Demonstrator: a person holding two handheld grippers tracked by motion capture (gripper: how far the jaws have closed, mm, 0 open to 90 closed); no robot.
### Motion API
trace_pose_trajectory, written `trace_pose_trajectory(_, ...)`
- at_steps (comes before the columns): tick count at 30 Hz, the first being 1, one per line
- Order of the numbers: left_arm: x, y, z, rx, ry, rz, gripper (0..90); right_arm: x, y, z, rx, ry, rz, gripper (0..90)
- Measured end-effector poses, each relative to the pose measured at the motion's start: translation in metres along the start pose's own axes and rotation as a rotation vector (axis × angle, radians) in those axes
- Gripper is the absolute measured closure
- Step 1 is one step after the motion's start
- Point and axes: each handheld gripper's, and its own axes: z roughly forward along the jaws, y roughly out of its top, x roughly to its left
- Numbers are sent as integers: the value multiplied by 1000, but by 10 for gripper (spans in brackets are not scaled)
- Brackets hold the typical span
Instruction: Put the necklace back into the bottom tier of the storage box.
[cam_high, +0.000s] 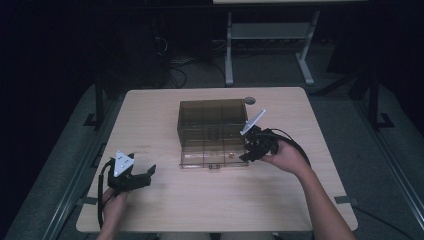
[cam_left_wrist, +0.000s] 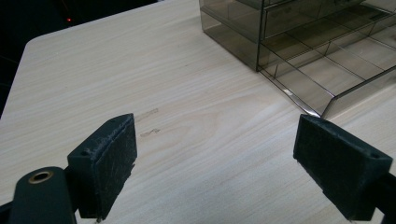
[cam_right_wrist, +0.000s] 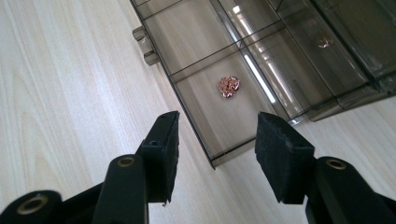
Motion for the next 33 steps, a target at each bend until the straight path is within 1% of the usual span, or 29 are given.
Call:
trace_pose_trajectory(12,-1,0,1,-5,-1,1,129,3,-14,-5,1,-3,10,479)
trace_pose_trajectory(17,-1,0,1,-5,-1,-1,129,4,-21,-8,-5,-10,16,475)
trace_pose_trajectory(21,-2,0,1,-3,-1,7,129,4,-25,-11,-17,-11,26,472)
trace_pose_trajectory(25,-2,0,1,-2,-1,4,129,5,-28,-13,-17,-13,21,469)
trace_pose_trajectory(29,-2,0,1,-5,0,1,129,6,-32,-14,-22,-12,31,465)
trace_pose_trajectory(33,-2,0,1,1,-1,6,129,5,-39,-14,-21,-9,43,464)
